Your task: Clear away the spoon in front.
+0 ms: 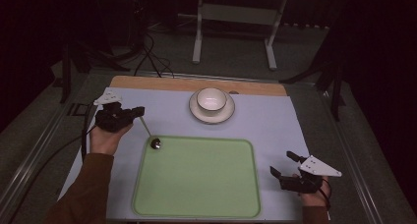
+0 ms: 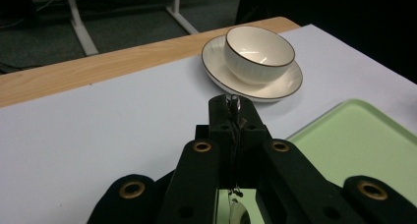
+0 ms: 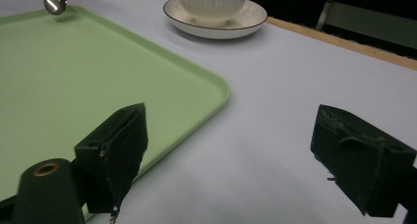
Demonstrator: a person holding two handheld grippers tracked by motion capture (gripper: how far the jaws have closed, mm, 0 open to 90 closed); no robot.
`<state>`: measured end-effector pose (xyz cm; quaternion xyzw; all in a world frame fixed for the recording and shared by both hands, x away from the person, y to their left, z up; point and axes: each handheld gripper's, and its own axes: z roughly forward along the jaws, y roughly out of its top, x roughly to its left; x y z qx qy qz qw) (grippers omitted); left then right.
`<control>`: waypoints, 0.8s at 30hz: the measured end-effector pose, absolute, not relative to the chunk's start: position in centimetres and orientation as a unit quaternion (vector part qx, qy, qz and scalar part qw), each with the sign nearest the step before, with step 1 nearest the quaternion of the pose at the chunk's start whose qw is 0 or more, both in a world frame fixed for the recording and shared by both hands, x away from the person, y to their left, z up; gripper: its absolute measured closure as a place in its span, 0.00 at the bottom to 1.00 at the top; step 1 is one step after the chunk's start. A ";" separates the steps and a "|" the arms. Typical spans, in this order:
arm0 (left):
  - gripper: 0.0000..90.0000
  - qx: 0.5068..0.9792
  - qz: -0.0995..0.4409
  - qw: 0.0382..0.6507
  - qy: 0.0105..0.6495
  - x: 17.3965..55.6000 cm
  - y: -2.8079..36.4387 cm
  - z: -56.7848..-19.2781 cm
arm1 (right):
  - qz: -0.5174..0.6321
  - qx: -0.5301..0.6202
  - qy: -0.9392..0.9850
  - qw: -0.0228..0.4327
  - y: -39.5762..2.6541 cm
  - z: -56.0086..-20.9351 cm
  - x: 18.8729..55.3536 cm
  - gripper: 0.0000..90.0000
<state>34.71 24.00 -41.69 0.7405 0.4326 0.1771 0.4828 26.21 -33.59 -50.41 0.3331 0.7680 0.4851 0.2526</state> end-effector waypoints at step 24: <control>0.99 0.781 0.119 0.469 0.394 31.7 23.8 -40.7 | 0.490 0.333 0.764 0.255 -33.7 -50.3 26.1 0.15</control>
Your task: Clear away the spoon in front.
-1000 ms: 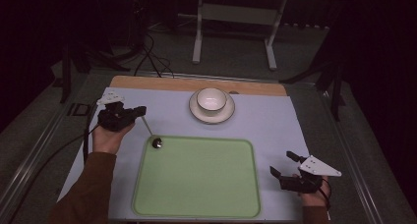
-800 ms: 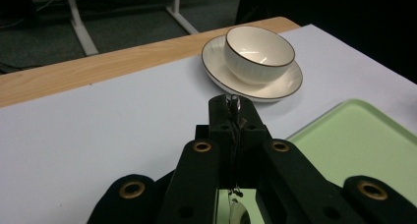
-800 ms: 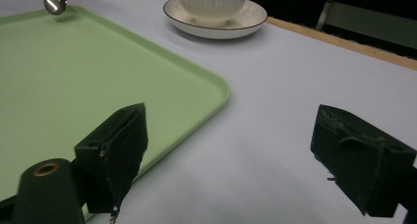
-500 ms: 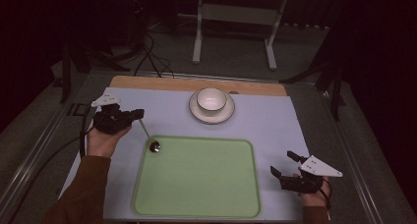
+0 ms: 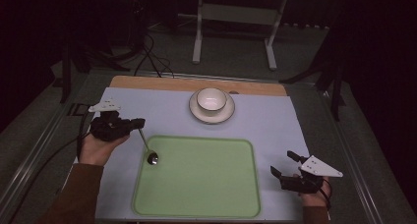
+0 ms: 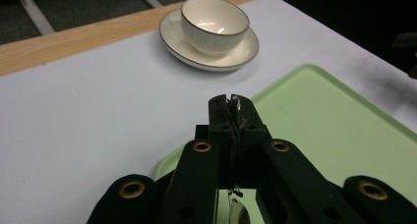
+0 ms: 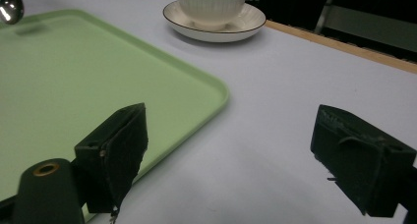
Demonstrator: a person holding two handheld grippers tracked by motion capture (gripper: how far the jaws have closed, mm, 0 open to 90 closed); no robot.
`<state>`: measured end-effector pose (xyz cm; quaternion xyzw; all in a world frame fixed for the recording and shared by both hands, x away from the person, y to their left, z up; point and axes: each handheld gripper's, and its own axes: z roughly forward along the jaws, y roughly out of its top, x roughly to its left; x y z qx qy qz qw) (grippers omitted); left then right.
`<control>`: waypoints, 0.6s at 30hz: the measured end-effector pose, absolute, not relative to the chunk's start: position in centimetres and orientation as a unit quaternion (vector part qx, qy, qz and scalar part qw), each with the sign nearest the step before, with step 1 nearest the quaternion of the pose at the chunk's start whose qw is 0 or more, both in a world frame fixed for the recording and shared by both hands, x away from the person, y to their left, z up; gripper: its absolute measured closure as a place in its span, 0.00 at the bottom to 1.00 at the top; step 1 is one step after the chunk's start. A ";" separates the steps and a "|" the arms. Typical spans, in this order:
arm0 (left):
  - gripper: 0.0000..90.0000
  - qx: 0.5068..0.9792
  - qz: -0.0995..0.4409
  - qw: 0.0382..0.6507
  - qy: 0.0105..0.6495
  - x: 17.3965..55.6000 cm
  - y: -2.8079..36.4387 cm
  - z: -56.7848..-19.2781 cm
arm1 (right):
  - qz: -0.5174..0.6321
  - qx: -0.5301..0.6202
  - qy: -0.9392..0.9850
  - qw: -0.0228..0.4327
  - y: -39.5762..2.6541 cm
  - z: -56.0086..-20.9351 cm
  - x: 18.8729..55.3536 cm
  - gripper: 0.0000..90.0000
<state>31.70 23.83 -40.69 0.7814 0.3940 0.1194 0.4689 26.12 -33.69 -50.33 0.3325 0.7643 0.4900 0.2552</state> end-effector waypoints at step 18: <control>0.98 0.805 0.064 0.449 0.383 32.4 22.1 -42.7 | 0.493 0.331 0.764 0.255 -33.7 -50.3 26.1 0.15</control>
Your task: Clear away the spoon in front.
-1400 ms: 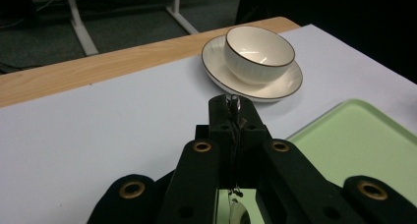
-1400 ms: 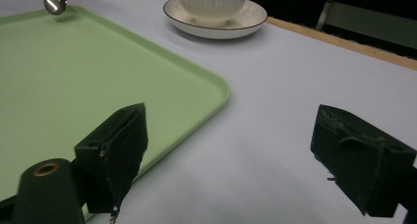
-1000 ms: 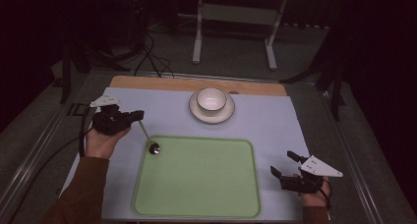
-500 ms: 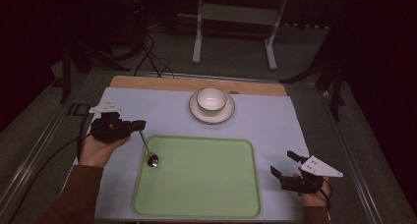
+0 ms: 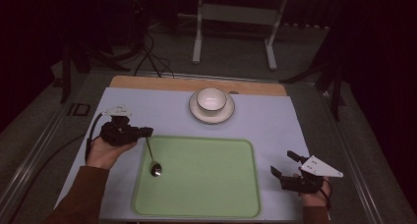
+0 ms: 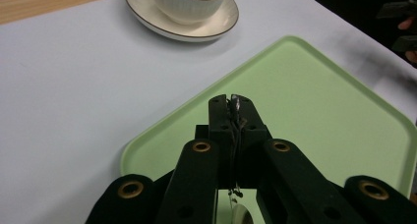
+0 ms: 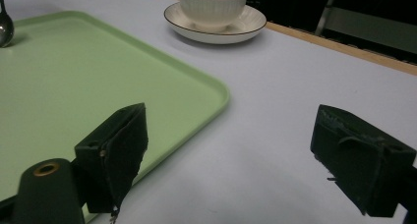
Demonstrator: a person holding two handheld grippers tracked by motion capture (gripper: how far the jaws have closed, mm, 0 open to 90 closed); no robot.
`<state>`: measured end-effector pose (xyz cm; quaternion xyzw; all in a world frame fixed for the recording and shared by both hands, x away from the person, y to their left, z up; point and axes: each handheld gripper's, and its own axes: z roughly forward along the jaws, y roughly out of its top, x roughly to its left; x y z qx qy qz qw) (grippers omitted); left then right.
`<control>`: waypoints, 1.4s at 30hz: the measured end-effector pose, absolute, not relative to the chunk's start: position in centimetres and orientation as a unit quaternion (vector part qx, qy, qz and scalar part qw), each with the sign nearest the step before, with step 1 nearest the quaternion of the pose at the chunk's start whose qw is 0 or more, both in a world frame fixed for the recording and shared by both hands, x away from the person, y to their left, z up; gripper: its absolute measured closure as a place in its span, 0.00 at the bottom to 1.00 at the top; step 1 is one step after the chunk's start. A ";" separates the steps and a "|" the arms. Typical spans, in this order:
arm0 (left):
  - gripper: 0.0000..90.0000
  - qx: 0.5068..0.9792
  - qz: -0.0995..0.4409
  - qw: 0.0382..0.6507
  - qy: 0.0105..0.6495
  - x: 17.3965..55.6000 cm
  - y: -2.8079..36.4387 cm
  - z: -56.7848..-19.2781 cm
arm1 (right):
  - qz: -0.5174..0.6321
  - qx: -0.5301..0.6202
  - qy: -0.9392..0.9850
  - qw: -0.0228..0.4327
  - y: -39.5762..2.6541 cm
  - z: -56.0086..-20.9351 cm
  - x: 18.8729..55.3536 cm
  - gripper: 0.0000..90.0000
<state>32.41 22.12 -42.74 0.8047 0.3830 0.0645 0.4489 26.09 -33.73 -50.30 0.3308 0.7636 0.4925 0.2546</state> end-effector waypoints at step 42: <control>0.72 0.821 0.028 0.396 0.410 33.5 21.0 -52.3 | 0.499 0.321 0.764 0.252 -33.7 -50.2 26.0 0.16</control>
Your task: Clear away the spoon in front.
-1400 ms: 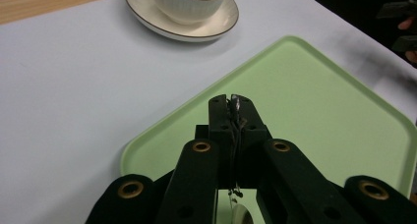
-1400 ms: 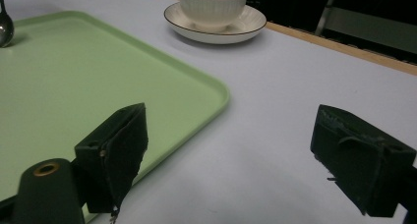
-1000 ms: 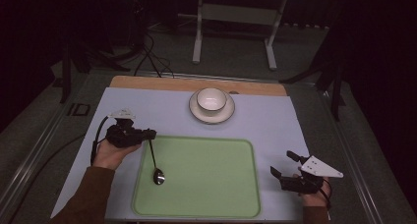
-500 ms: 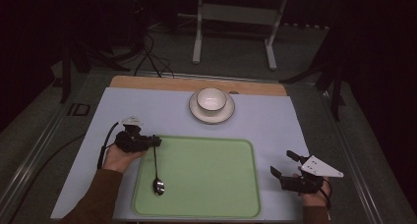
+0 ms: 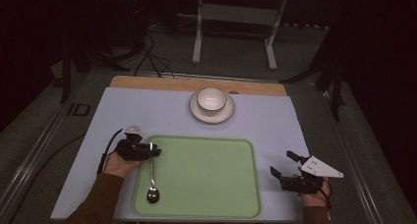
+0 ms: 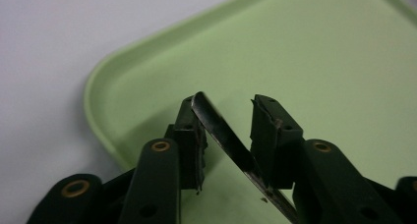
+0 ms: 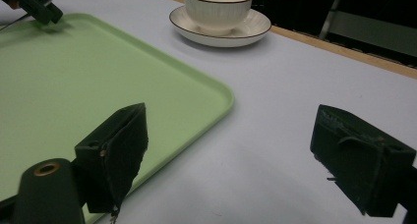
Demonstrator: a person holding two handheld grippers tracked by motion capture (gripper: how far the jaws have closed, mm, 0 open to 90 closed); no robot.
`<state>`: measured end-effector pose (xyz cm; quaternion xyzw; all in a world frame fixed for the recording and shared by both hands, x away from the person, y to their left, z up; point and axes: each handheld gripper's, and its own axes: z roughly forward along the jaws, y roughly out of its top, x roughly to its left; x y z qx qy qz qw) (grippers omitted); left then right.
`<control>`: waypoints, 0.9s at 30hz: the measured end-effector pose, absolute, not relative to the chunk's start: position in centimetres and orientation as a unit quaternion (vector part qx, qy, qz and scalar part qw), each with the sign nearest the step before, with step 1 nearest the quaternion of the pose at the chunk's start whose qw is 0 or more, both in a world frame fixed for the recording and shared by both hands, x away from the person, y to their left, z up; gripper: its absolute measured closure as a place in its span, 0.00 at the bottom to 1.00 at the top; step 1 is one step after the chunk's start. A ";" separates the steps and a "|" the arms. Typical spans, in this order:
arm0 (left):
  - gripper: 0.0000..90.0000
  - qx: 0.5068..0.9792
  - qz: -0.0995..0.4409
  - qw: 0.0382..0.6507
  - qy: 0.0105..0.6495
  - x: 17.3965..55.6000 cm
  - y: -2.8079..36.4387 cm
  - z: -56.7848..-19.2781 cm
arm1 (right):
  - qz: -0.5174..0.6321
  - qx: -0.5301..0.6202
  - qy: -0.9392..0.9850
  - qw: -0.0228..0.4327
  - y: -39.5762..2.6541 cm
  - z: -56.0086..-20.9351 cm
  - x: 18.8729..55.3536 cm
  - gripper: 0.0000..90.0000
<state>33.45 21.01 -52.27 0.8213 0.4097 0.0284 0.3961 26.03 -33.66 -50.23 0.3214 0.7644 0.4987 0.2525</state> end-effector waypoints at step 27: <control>0.35 0.677 0.301 0.480 0.469 27.3 27.8 -47.8 | 0.501 0.322 0.763 0.252 -33.8 -50.2 26.0 0.16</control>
